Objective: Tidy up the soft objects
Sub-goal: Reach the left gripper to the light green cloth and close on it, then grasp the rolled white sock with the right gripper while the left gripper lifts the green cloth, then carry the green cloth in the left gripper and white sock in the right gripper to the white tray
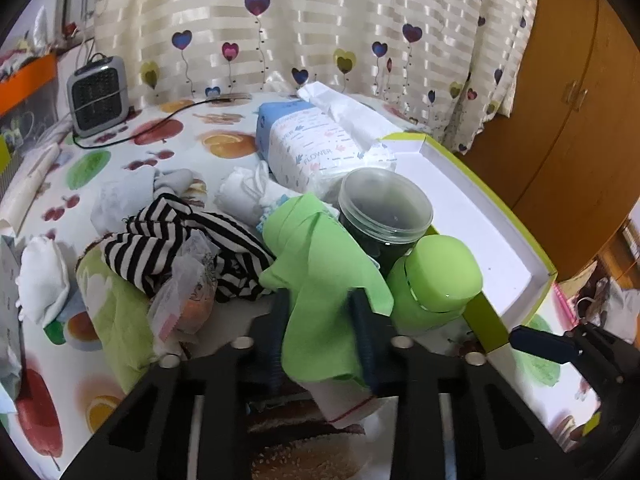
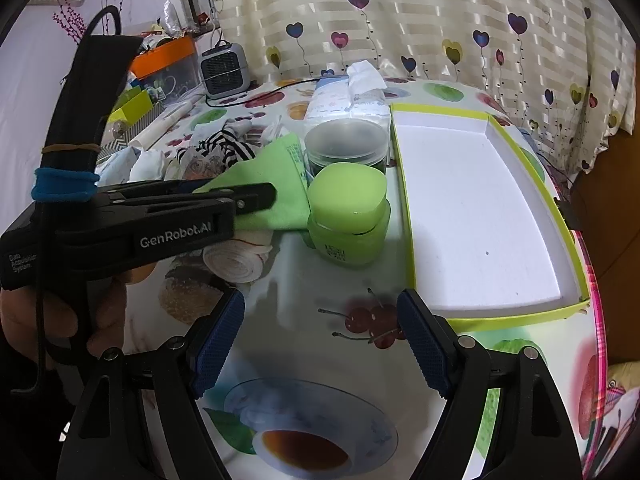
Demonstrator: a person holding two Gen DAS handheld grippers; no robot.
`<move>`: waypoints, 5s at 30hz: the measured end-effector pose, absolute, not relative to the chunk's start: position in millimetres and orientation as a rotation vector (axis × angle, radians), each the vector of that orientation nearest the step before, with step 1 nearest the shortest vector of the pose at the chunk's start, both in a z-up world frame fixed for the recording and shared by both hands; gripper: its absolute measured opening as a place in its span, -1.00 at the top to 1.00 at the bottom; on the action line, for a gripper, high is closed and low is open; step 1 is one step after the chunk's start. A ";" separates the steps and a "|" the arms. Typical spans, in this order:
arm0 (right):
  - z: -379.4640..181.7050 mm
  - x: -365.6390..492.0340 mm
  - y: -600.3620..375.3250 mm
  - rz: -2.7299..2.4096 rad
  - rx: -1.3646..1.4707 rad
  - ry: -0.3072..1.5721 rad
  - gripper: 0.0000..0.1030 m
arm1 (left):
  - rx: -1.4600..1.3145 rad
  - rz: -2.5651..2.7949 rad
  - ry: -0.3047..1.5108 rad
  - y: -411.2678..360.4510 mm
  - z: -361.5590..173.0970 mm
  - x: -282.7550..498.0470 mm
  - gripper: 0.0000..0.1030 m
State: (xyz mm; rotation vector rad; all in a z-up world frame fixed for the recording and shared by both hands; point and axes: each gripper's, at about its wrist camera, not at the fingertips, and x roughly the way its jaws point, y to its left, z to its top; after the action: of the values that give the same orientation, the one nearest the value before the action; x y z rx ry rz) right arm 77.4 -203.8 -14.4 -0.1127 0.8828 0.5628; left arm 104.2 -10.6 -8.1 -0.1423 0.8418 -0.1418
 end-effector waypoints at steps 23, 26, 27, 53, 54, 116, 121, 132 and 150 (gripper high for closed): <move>-10.8 74.4 -171.8 0.630 -0.155 0.879 -0.53 | -0.258 -0.108 0.775 44.4 7.9 31.5 0.89; -10.3 76.8 -161.3 0.646 -0.165 0.875 -0.53 | -0.263 -0.111 0.781 47.3 7.0 27.8 0.89; -10.3 78.0 -157.9 0.649 -0.167 0.877 -0.54 | -0.263 -0.112 0.781 48.2 7.0 26.2 0.89; -38.6 97.9 -122.7 0.680 -0.201 0.973 0.09 | -0.239 -0.148 0.866 58.5 -28.6 28.1 0.10; -38.8 97.0 -123.4 0.678 -0.199 0.973 0.09 | -0.238 -0.146 0.872 57.6 -30.7 30.9 0.10; 30.1 78.8 -202.2 0.588 -0.091 0.788 0.09 | -0.182 -0.211 0.722 -11.8 42.6 36.9 0.88; 34.9 86.0 -216.7 0.557 -0.069 0.774 0.09 | -0.176 -0.234 0.716 -22.9 48.1 44.9 0.89; 35.9 104.2 -250.1 0.482 -0.026 0.768 0.09 | -0.155 -0.293 0.709 -54.3 56.4 67.5 0.89; 2.0 149.7 -305.3 0.347 0.027 0.846 0.09 | -0.118 -0.396 0.804 -121.3 32.1 117.5 0.88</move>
State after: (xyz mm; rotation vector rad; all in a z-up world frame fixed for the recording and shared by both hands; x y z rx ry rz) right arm 149.7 -305.3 2.0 0.0274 0.8460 0.3470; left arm 117.5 -121.3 32.1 -0.1184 0.8045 -0.3964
